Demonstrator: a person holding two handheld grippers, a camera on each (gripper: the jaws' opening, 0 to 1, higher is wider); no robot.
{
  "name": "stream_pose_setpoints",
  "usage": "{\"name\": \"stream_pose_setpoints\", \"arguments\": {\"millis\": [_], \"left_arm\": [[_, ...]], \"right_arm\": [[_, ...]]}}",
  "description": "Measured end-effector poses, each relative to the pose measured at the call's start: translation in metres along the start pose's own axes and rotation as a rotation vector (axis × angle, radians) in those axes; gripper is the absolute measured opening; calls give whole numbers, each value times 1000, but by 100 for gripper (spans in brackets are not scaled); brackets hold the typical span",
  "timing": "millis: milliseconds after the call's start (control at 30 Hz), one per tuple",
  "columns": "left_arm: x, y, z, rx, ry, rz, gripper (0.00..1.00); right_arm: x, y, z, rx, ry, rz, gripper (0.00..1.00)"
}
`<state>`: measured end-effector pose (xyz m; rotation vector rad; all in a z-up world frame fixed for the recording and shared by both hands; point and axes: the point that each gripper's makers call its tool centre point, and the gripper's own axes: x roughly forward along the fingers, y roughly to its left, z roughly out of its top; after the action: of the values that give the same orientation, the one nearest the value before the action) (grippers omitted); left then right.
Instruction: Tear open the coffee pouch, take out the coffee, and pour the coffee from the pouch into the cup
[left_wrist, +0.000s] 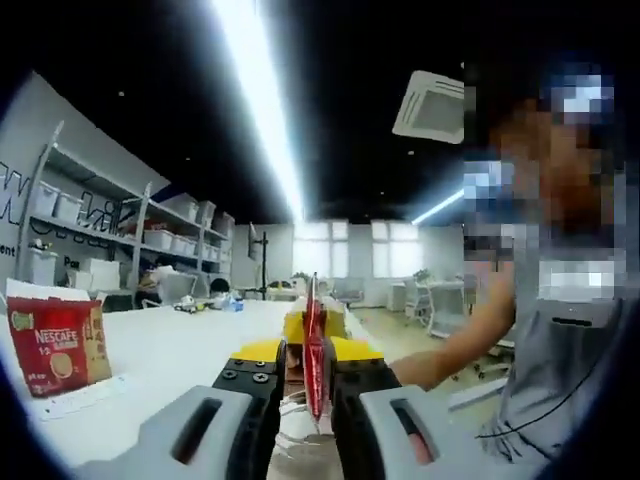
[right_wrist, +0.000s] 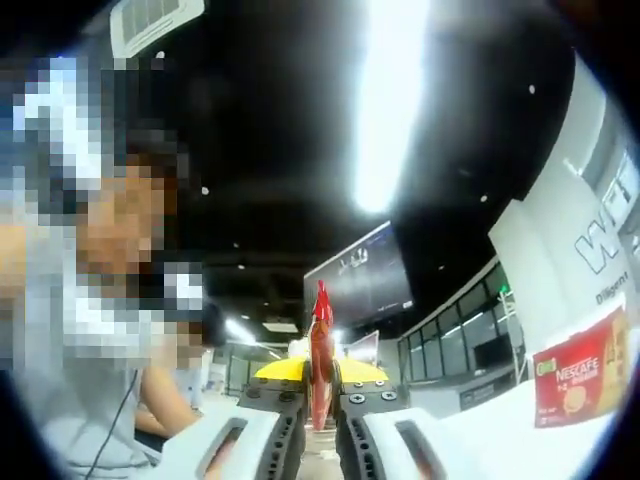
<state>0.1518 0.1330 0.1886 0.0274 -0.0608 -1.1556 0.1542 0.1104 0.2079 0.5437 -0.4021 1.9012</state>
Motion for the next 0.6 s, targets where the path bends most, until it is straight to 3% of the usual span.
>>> {"name": "stream_pose_setpoints", "arguments": {"millis": [100,200,333,500,600], "left_arm": [[7,-6,-2,53,123,-21,18],[10,-7,-2,55,210,-39,15],[11,-7,-7,58,381,-73,14],[18,-9,-3,93,490,-88,14],[18,-11,-2,91,526,-97,14]], "right_arm": [[2,4,1,-2,-1,10,10],[4,5,-1,-2,4,15,10],[3,4,-2,-2,10,13,10],[1,2,1,-4,5,3,10],[2,3,1,-9,16,-1,10]]}}
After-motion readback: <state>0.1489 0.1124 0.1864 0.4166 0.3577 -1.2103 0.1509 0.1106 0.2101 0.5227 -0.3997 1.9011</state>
